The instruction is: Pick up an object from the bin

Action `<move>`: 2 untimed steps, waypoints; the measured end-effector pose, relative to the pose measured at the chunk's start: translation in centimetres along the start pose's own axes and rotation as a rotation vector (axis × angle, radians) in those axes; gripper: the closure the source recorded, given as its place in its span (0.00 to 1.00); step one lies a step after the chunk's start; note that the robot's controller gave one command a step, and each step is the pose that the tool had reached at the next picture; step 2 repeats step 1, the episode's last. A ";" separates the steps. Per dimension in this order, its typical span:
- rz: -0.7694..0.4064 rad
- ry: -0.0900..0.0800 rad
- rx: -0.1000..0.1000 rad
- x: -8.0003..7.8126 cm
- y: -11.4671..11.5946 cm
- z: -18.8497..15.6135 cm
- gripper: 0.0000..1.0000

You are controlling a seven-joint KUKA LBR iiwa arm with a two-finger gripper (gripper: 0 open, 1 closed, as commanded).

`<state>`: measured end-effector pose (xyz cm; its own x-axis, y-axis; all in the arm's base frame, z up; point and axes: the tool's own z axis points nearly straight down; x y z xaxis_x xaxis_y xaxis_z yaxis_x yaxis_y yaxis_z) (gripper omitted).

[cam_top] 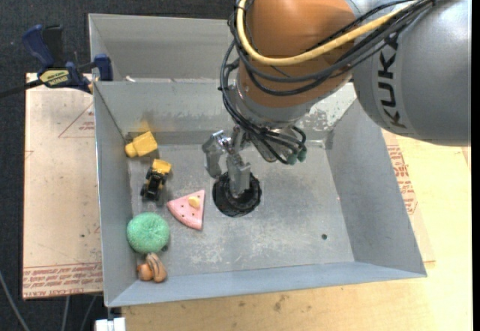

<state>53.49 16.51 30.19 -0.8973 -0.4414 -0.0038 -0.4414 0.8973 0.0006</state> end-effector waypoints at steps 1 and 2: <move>0.000 0.000 0.000 0.0 0.0 0.0 1.00; 0.000 0.000 0.000 0.0 0.0 0.0 1.00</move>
Offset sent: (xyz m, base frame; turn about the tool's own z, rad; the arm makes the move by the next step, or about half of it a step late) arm 0.0252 -0.0066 -0.2199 -0.0544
